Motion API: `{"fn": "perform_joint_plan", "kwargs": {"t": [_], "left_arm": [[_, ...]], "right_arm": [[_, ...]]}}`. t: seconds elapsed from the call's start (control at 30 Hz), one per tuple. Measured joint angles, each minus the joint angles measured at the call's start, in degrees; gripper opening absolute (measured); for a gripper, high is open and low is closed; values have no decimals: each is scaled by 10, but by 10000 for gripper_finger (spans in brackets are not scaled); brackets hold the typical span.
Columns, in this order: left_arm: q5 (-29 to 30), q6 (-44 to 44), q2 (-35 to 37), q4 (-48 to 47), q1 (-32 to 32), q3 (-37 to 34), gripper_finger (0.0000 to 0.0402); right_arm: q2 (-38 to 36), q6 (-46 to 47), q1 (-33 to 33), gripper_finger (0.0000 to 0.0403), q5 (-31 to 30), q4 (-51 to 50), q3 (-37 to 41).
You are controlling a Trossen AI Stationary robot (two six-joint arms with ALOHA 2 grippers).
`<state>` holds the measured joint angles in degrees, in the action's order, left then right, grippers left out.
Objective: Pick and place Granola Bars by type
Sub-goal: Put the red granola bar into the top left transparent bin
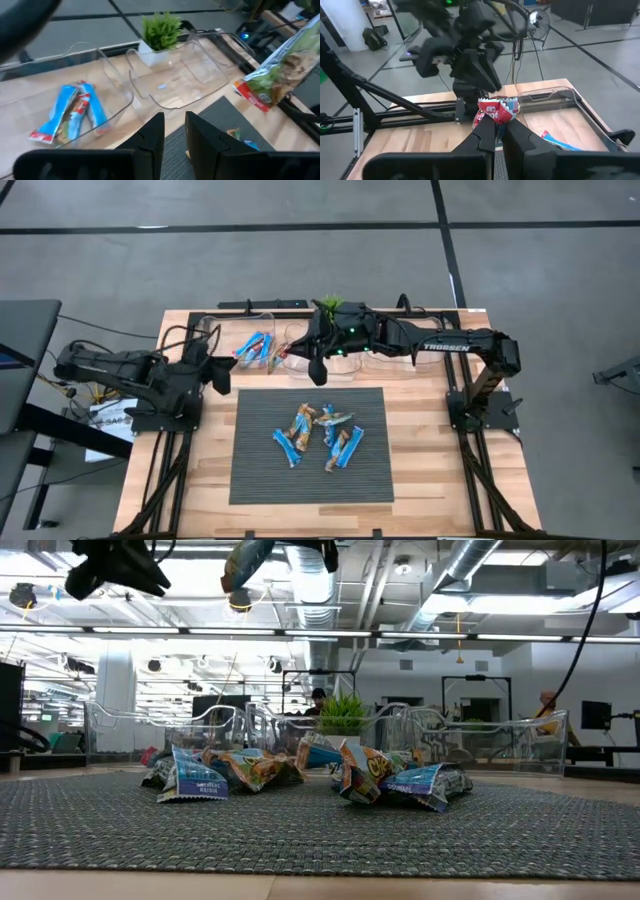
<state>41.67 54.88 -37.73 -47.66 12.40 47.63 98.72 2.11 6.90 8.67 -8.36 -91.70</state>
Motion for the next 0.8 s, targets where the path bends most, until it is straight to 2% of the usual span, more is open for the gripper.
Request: {"fn": "perform_joint_plan", "kwargs": {"t": [0.13,0.27,0.33,0.47,0.63,0.8], "left_arm": [[-104,-80,11,71,-62,-33,68],[-229,-154,9,137,-131,-56,68],[-268,-193,6,160,-159,-57,68],[-318,-256,9,185,-198,-57,68],[-384,-301,5,189,-228,-57,68],[-415,-314,-4,193,-256,-57,70]], "right_arm": [[3,5,0,3,3,-1,0],[40,23,5,3,7,-30,-17],[65,25,6,4,18,-43,-37],[111,24,5,4,20,-85,-86],[146,25,8,4,25,-83,-133],[171,25,14,3,33,-103,-168]]}}
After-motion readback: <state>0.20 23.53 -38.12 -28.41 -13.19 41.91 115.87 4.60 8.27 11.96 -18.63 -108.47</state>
